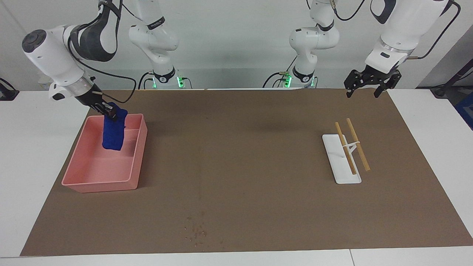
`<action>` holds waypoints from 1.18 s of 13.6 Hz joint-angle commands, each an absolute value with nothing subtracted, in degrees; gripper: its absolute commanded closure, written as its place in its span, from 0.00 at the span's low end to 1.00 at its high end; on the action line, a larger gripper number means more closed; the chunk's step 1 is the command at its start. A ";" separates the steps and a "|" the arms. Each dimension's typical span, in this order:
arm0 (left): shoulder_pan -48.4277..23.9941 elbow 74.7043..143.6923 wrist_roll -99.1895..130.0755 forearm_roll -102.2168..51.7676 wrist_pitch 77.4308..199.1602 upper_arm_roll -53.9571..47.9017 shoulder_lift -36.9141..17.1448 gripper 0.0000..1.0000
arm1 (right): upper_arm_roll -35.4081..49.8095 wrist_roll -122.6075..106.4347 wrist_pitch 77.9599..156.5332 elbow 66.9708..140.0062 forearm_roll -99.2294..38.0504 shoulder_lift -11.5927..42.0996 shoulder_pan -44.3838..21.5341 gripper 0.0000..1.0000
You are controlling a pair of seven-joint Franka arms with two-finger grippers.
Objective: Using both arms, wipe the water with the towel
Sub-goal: 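Carry the towel into the pink bin and release it with the right gripper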
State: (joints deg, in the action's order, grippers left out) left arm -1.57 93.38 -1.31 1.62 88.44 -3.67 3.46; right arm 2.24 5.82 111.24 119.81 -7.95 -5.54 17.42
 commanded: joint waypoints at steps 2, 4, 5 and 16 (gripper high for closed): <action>-2.11 95.19 -1.76 2.81 88.68 -3.16 5.10 0.00 | 2.90 -4.21 119.87 121.71 -7.21 0.43 22.50 1.00; -2.11 95.19 -1.76 2.81 88.68 -3.16 5.01 0.00 | 2.90 -4.48 123.29 124.10 -7.21 1.75 22.33 1.00; -2.11 95.19 -1.76 2.81 88.68 -3.16 5.01 0.00 | 2.90 -4.22 125.75 124.54 -7.21 3.24 21.80 1.00; -2.11 95.19 -1.76 2.81 88.68 -3.16 5.01 0.00 | 2.99 -3.96 113.14 120.17 -0.63 0.89 18.55 0.00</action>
